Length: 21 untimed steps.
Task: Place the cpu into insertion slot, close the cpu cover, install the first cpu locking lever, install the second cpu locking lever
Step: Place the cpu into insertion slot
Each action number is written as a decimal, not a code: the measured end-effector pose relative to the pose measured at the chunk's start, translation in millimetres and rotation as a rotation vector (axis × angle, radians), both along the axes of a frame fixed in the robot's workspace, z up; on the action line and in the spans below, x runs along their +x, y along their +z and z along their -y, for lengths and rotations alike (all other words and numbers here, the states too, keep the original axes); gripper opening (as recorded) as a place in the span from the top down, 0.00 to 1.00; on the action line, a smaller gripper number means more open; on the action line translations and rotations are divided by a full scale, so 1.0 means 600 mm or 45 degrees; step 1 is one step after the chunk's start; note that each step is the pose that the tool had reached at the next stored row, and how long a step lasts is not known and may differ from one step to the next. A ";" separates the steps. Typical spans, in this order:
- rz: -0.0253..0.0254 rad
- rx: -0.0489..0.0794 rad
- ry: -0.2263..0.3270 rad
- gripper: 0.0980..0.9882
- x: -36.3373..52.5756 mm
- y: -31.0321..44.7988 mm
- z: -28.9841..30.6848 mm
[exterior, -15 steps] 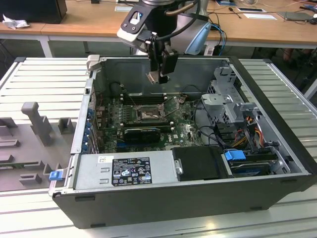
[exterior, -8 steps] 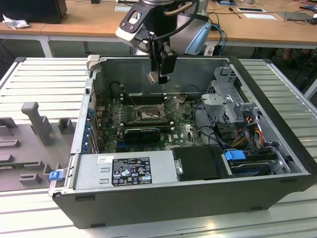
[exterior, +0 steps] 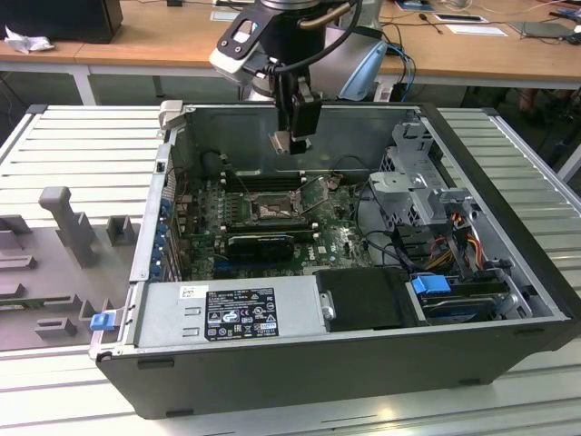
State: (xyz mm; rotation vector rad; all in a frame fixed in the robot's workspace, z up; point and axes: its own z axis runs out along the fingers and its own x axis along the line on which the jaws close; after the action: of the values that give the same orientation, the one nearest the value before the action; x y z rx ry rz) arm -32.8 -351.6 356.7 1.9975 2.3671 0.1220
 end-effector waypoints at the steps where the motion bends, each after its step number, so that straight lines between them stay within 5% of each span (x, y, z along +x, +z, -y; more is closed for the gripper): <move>1: 0.0000 0.000 -0.006 0.51 0.000 0.000 0.0000; 15: -0.0001 0.000 -0.125 0.51 0.000 -0.002 0.0000; 21: -0.0002 -0.002 -0.133 0.51 0.000 -0.017 0.0000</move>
State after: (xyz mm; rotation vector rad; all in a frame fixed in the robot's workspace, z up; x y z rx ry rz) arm -32.8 -351.6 346.7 2.1151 2.2563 0.1165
